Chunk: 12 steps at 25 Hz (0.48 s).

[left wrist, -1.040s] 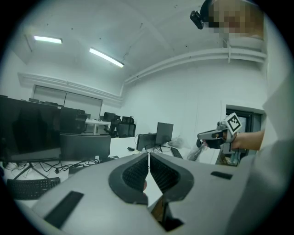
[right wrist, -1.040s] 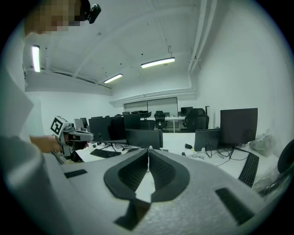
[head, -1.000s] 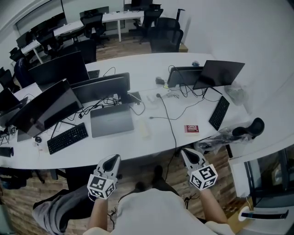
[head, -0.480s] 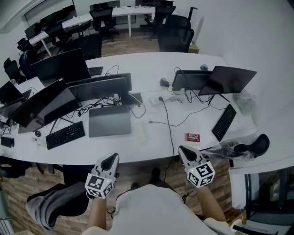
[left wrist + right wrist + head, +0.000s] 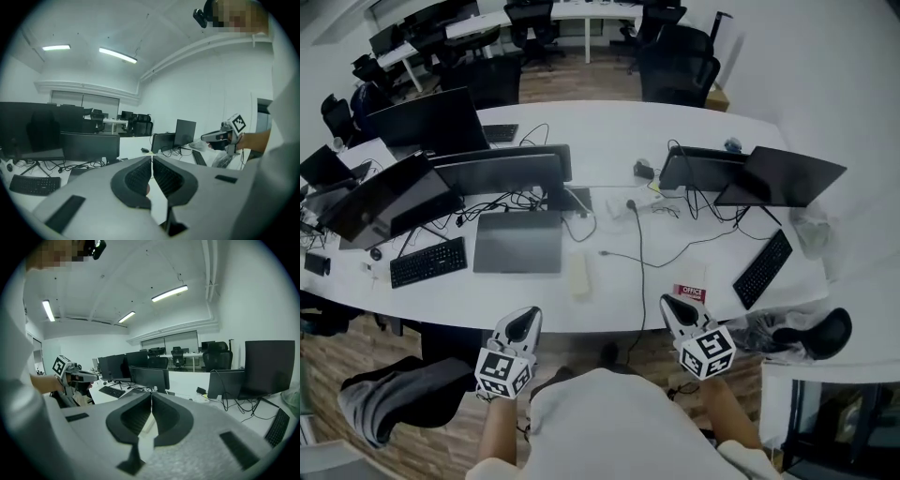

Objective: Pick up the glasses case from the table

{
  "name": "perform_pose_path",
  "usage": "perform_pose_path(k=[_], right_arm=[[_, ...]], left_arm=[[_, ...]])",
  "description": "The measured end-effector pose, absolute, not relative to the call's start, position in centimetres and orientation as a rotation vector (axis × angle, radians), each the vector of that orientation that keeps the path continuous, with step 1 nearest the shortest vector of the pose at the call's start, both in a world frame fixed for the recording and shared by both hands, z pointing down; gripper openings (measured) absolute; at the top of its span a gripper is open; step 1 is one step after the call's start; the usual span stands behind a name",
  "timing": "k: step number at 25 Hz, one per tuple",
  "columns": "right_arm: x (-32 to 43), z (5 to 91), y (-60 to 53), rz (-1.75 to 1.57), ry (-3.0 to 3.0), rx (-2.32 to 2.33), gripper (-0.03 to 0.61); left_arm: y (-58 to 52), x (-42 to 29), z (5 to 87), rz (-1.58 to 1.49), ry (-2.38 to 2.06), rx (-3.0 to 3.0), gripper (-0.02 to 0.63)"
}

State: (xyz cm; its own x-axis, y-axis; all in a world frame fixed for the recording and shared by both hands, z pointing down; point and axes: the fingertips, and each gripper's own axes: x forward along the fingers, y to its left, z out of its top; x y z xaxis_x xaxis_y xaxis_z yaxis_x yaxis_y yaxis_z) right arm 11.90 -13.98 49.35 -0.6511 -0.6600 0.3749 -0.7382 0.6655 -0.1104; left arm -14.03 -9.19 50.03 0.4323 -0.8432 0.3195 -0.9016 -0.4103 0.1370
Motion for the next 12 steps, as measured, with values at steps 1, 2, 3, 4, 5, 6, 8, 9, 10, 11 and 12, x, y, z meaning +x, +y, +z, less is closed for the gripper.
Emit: perform_pose_path(k=[1, 2, 3, 4, 5, 6, 8, 9, 10, 11, 12], right_arm=[[12.3, 49.6, -14.4, 0.37, -2.582, 1.097, 0.003], [12.6, 49.8, -14.8, 0.372, -2.583, 1.081, 0.003], [13.0, 50.1, -15.1, 0.372, -2.584, 1.064, 0.003], [13.3, 50.3, -15.5, 0.372, -2.585, 1.048, 0.003], [13.6, 50.6, -15.7, 0.375, -2.586, 1.033, 0.003], [13.9, 51.0, -16.0, 0.382, -2.587, 1.019, 0.003], [14.4, 51.6, -16.6, 0.403, -2.591, 0.997, 0.002], [14.6, 52.0, -16.9, 0.416, -2.593, 0.99, 0.002], [14.7, 52.3, -17.2, 0.43, -2.594, 0.983, 0.0], [14.8, 52.7, -17.4, 0.444, -2.595, 0.976, 0.0], [15.0, 53.1, -17.6, 0.457, -2.594, 0.969, 0.0]], left_arm=[[-9.6, -13.6, 50.3, 0.296, -1.517, 2.39, 0.011], [-9.9, -13.2, 50.5, 0.301, -1.524, 2.381, 0.011], [-10.2, -12.8, 50.8, 0.305, -1.528, 2.372, 0.011], [-10.5, -12.3, 51.1, 0.312, -1.531, 2.362, 0.011], [-10.7, -11.8, 51.4, 0.323, -1.529, 2.351, 0.011], [-10.9, -11.3, 51.8, 0.338, -1.525, 2.341, 0.012], [-11.3, -10.3, 52.5, 0.363, -1.514, 2.323, 0.012], [-11.5, -9.8, 52.9, 0.372, -1.51, 2.316, 0.012], [-11.8, -9.4, 53.2, 0.381, -1.507, 2.309, 0.012], [-11.9, -9.0, 53.5, 0.389, -1.503, 2.302, 0.012], [-12.1, -8.7, 53.8, 0.396, -1.498, 2.293, 0.012]])
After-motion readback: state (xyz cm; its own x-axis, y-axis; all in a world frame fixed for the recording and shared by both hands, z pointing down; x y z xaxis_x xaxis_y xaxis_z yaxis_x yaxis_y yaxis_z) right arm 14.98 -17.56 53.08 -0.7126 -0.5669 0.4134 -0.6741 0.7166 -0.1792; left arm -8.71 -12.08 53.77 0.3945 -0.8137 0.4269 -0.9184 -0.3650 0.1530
